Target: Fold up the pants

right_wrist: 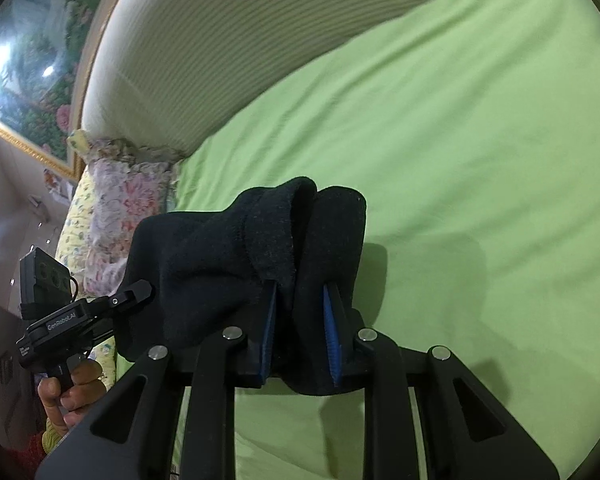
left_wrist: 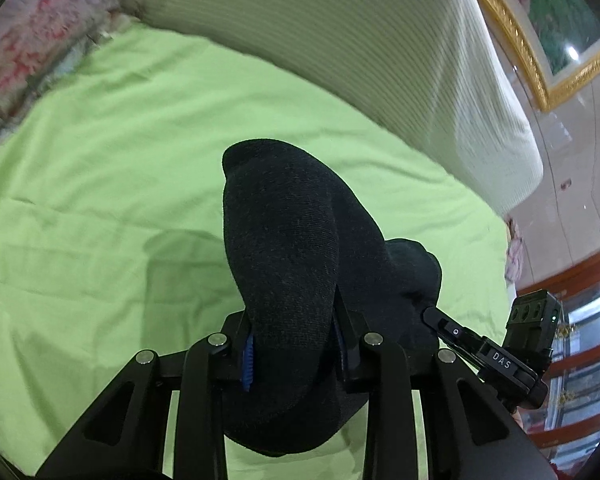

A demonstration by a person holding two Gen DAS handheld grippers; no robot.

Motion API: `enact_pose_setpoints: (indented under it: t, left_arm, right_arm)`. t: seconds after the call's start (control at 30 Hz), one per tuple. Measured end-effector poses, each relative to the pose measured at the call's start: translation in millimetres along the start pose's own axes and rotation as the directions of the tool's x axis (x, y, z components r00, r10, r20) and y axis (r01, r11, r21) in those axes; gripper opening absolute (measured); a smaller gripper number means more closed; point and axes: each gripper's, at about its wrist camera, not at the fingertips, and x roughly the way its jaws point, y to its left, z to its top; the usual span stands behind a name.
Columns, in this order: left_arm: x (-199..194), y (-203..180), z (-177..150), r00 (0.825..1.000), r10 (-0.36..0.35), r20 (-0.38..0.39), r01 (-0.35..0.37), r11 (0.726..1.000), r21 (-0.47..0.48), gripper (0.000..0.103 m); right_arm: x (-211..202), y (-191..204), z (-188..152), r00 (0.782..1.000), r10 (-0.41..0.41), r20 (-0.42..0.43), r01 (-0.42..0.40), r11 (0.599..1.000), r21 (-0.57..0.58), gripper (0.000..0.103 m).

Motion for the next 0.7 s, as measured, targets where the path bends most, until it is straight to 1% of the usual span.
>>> enact_pose_setpoints:
  t: [0.17, 0.33, 0.4, 0.5, 0.57, 0.6, 0.63, 0.67, 0.7]
  left_arm:
    - [-14, 25, 17, 0.998, 0.043, 0.043, -0.042, 0.998, -0.044, 0.029]
    - [-9, 46, 26, 0.995, 0.085, 0.055, -0.082, 0.995, -0.059, 0.029]
    - [-4, 52, 26, 0.993, 0.11, 0.05, -0.108, 0.993, -0.055, 0.029]
    - [9, 62, 23, 0.991, 0.132, 0.023, -0.13, 0.99, -0.062, 0.03]
    - [18, 70, 18, 0.99, 0.137, -0.015, -0.138, 0.988, -0.075, 0.035]
    - [20, 72, 16, 0.99, 0.136, -0.02, -0.138, 0.988, -0.077, 0.037]
    - [21, 73, 13, 0.99, 0.141, -0.02, -0.142, 0.987, -0.074, 0.043]
    - [22, 74, 11, 0.987, 0.161, -0.018, -0.162, 0.985, -0.067, 0.052]
    - [22, 74, 9, 0.984, 0.176, -0.017, -0.177, 0.982, -0.061, 0.057]
  right_arm:
    - [25, 25, 22, 1.0, 0.028, -0.013, -0.029, 0.998, -0.064, 0.023]
    - [57, 43, 35, 0.998, 0.027, -0.052, -0.033, 0.993, -0.112, 0.023]
    - [68, 45, 37, 0.998, 0.02, -0.064, -0.028, 0.992, -0.125, 0.023]
    - [84, 46, 38, 0.995, -0.012, -0.102, -0.003, 0.99, -0.142, 0.023]
    - [93, 41, 37, 0.99, -0.06, -0.126, 0.041, 0.988, -0.148, 0.023]
    - [95, 38, 36, 0.988, -0.074, -0.132, 0.054, 0.987, -0.151, 0.023]
    - [95, 34, 36, 0.988, -0.081, -0.135, 0.061, 0.987, -0.148, 0.023]
    - [96, 31, 35, 0.987, -0.08, -0.141, 0.059, 0.988, -0.143, 0.024]
    - [96, 29, 35, 0.986, -0.083, -0.146, 0.062, 0.988, -0.144, 0.026]
